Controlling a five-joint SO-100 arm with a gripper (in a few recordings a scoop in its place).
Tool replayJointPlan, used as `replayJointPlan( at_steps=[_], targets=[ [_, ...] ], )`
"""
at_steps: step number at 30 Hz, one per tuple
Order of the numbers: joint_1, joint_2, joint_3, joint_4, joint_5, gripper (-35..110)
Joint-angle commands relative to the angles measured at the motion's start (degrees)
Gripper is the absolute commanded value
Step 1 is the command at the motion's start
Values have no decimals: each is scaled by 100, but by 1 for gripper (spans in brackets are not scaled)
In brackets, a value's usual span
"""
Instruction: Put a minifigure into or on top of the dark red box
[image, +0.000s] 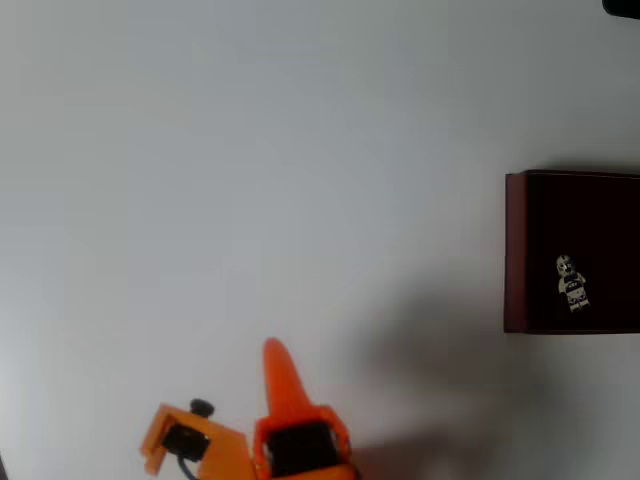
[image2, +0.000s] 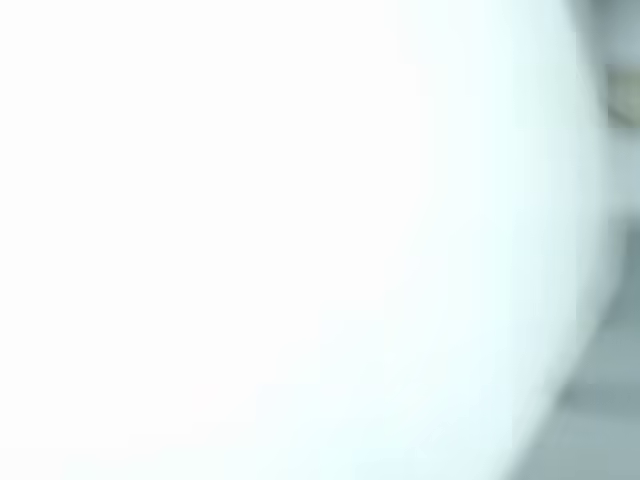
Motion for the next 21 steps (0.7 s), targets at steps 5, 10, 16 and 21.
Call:
replayJointPlan(
  at_steps=[5,10,16,21],
  targets=[
    [-1644,272,1248,-1028,9,0],
    [-2136,527,2443,-2232,791,0],
    [-2101,519,2681,-1538,-176,1],
    [-2118,519,2531,-694,-782,2]
  ],
)
